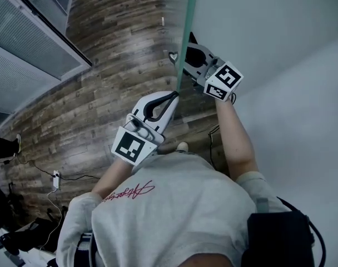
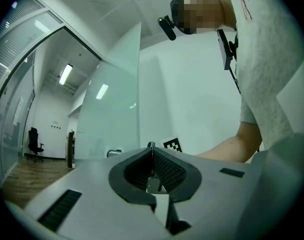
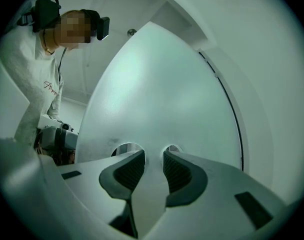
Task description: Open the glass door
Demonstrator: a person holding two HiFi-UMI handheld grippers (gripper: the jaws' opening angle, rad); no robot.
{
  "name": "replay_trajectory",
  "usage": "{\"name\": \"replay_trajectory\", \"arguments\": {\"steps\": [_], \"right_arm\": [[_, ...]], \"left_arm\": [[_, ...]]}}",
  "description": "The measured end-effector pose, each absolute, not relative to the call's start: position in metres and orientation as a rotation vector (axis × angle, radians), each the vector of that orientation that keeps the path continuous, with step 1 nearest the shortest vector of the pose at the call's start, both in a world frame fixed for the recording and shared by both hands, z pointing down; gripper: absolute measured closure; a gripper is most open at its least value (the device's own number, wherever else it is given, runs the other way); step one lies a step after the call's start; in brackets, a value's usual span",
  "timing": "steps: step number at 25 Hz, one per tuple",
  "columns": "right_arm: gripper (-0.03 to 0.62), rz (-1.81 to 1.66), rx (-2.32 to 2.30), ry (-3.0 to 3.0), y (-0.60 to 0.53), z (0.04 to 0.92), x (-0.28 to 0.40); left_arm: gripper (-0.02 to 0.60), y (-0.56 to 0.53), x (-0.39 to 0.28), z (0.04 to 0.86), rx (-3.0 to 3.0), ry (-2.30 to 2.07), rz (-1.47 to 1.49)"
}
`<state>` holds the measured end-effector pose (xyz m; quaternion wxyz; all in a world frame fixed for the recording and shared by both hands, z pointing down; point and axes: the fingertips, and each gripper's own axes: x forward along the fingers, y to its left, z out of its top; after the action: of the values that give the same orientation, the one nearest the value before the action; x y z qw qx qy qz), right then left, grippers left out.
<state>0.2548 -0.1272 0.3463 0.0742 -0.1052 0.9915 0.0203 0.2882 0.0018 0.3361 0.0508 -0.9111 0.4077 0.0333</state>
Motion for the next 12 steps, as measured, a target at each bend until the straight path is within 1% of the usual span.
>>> {"name": "replay_trajectory", "arguments": {"steps": [6, 12], "right_arm": [[0.470, 0.130, -0.312, 3.006, -0.146, 0.343, 0.306], [0.470, 0.207, -0.319, 3.026, -0.164, 0.346, 0.349]], "left_arm": [[0.563, -0.022, 0.349, 0.329, -2.810, 1.120, 0.106], [0.563, -0.039, 0.388, 0.333, -2.841, 1.042, 0.094]]}}
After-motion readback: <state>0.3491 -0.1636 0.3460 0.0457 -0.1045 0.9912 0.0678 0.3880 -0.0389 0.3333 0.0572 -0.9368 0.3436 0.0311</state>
